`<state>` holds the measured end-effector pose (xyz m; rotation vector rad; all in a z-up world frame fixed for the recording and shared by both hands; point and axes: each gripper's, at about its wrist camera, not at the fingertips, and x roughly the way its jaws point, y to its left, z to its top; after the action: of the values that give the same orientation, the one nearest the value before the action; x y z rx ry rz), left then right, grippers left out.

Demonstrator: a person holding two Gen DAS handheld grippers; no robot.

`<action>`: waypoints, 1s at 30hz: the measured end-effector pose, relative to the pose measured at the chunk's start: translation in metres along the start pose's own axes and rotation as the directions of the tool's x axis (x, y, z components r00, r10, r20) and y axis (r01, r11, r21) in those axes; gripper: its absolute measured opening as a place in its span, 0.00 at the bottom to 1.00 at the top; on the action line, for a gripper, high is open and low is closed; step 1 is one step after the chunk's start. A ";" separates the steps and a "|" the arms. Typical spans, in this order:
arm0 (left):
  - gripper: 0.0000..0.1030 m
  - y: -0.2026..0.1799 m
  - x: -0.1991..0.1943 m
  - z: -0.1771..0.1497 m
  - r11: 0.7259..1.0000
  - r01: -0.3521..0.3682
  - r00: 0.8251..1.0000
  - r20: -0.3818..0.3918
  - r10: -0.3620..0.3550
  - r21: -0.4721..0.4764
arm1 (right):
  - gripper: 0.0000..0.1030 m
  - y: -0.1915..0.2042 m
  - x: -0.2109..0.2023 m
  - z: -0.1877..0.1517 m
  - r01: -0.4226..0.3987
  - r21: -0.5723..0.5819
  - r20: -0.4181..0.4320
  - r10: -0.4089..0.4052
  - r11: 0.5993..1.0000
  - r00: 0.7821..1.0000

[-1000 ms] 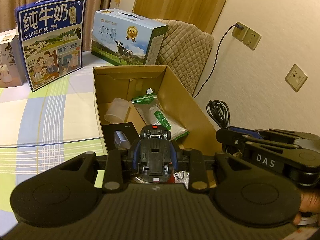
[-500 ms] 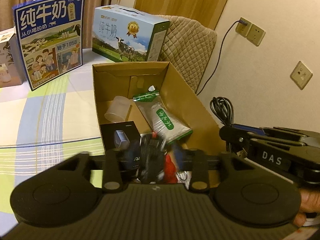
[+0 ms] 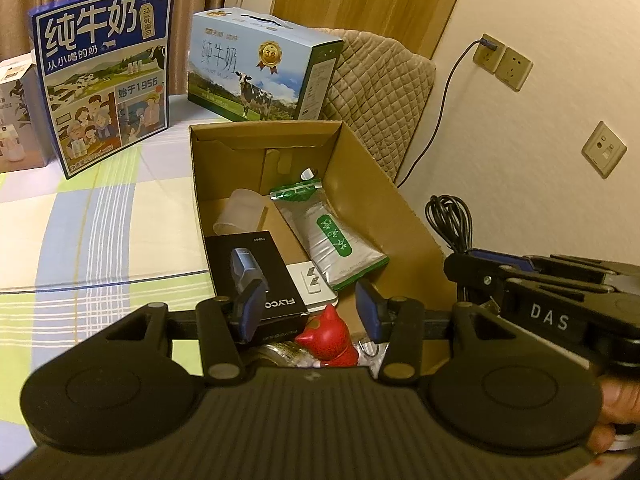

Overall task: Organize objects
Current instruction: 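Lower the toy car and cable with both tools into the cardboard box, then open the left tool releasing the toy car while the right tool releases the cable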

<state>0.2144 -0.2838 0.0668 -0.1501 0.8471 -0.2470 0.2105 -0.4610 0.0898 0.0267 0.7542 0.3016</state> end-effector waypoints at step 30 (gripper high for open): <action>0.69 0.013 -0.004 -0.002 0.999 -0.033 0.999 0.007 0.033 -0.018 | 0.37 -0.005 0.008 0.014 -0.062 0.084 0.048 0.058 0.995 0.997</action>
<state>0.2128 -0.2707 0.0656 -0.1532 0.8441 -0.2083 0.2269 -0.4618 0.0940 0.1372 0.7218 0.3243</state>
